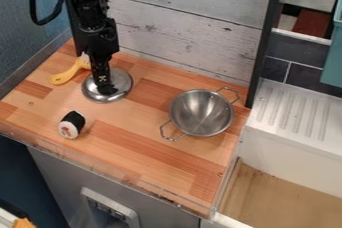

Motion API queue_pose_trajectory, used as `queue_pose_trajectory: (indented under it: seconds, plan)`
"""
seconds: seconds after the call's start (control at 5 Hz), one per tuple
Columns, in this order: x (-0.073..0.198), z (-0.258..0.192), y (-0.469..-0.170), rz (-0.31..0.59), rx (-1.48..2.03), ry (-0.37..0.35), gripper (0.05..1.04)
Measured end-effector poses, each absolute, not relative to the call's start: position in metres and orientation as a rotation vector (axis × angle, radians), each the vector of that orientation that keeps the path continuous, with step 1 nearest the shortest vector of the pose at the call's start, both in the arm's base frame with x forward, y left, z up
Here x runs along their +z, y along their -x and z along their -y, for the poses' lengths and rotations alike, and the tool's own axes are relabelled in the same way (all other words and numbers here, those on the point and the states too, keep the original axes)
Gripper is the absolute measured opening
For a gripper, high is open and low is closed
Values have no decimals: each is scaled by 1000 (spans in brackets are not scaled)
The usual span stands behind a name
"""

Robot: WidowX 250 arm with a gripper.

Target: Cover the pan

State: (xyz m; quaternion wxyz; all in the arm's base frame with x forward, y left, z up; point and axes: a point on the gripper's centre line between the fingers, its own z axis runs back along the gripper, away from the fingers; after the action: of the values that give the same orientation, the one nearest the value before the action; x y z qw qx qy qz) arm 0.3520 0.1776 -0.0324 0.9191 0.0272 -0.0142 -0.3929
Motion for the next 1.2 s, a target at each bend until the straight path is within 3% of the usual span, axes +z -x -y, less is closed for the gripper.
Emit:
queue_pose_trajectory:
  seconds: [0.2,0.6,0.8,1.0,1.2]
  plan:
    - [-32,-173,-350,36,-822,-53,290]
    - [-30,-162,-343,17,-830,-59,290]
    - [-18,-141,-344,-55,-823,-117,290]
    - [17,-121,-347,56,-825,-143,290]
    - [28,-94,-354,94,-896,-145,290]
